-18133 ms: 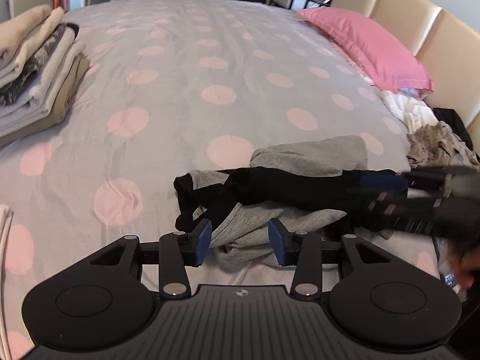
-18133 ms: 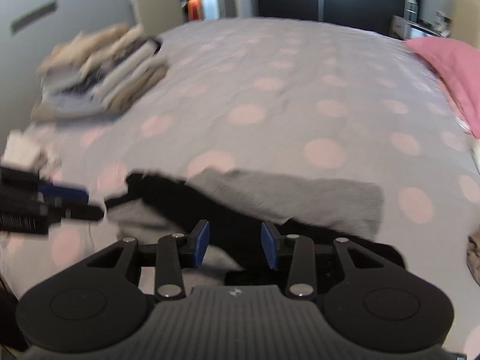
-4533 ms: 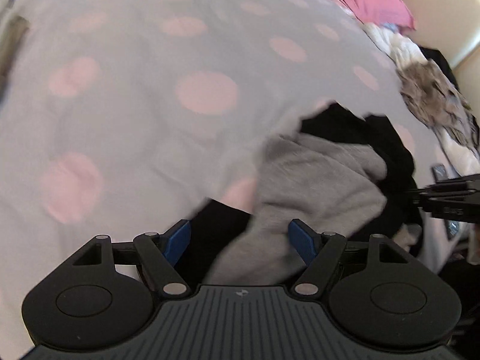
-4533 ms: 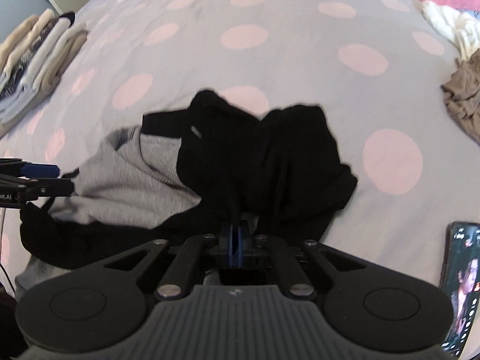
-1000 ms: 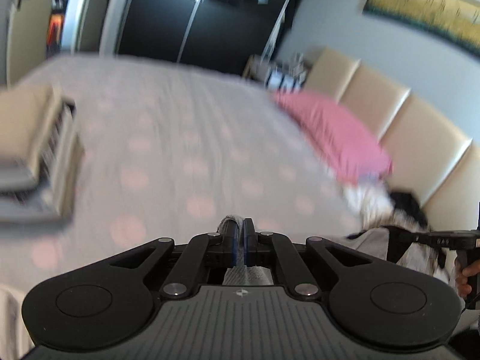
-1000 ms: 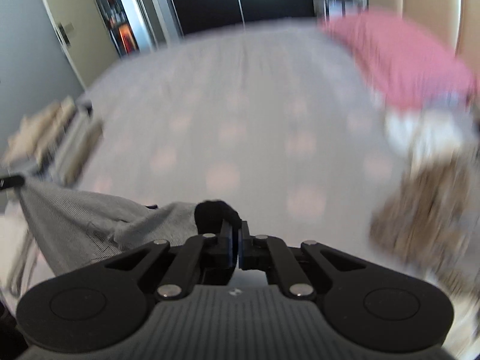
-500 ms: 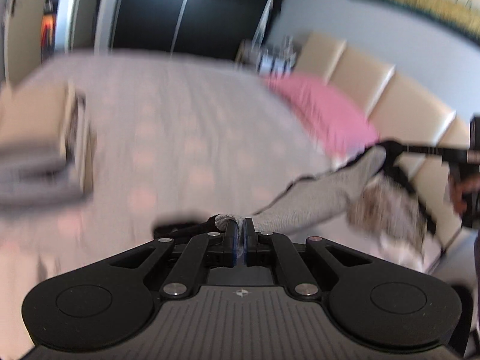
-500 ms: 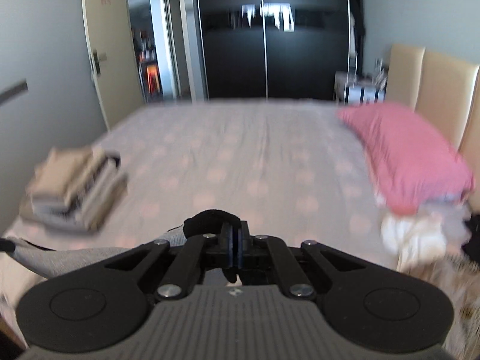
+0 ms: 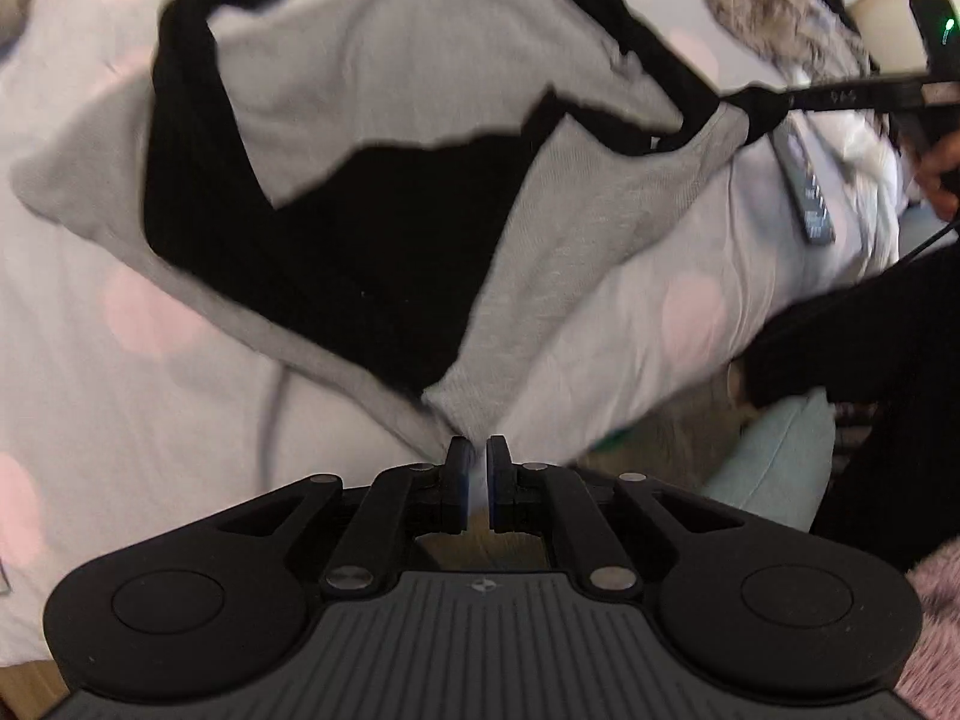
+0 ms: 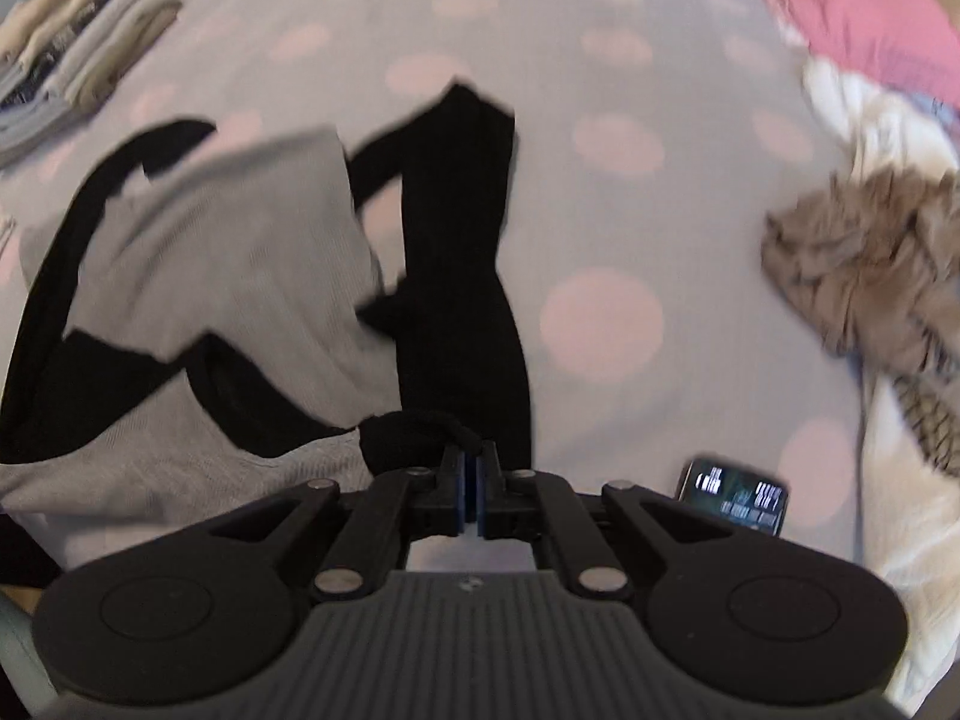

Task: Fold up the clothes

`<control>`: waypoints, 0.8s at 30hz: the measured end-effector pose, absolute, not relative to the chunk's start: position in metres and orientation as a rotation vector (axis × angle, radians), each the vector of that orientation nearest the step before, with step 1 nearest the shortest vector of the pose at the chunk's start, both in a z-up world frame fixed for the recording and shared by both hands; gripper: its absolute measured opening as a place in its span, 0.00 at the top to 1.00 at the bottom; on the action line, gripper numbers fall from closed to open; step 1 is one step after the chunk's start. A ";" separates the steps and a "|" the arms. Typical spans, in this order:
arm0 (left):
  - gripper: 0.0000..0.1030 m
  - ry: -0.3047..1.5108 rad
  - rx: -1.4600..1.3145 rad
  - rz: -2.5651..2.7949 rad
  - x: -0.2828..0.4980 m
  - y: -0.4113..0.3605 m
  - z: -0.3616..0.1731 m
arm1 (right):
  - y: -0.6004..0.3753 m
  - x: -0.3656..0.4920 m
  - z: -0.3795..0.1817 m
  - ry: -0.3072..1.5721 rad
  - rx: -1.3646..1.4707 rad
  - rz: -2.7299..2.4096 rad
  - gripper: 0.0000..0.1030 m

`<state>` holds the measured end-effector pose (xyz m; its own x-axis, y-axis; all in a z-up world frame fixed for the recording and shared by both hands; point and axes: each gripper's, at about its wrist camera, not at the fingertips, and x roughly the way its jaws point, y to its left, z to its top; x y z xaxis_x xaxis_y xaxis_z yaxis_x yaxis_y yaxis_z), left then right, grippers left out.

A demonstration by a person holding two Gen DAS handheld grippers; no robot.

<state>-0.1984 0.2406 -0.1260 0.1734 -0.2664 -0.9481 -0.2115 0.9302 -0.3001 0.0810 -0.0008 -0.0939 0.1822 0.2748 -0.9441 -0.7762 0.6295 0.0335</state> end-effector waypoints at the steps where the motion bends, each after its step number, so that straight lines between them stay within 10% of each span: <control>1: 0.92 1.418 -0.410 -0.052 -0.199 0.241 -0.127 | -0.002 0.077 -0.097 1.170 -0.541 0.802 0.96; 10: 0.63 1.294 -0.226 -0.070 -0.173 0.238 -0.095 | -0.009 0.064 -0.116 1.210 -0.691 0.855 0.93; 15: 0.61 1.169 -0.030 -0.035 -0.135 0.232 -0.101 | -0.013 0.060 -0.122 1.244 -0.745 0.859 0.72; 24: 0.58 1.120 0.224 -0.071 -0.104 0.224 -0.151 | -0.028 0.069 -0.095 1.152 -0.549 0.924 0.67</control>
<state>-0.1037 0.2243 -0.1511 0.4364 0.0559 -0.8980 0.1683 0.9754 0.1425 0.0687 -0.0282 -0.0948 0.1172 0.3308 -0.9364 -0.8426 0.5322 0.0826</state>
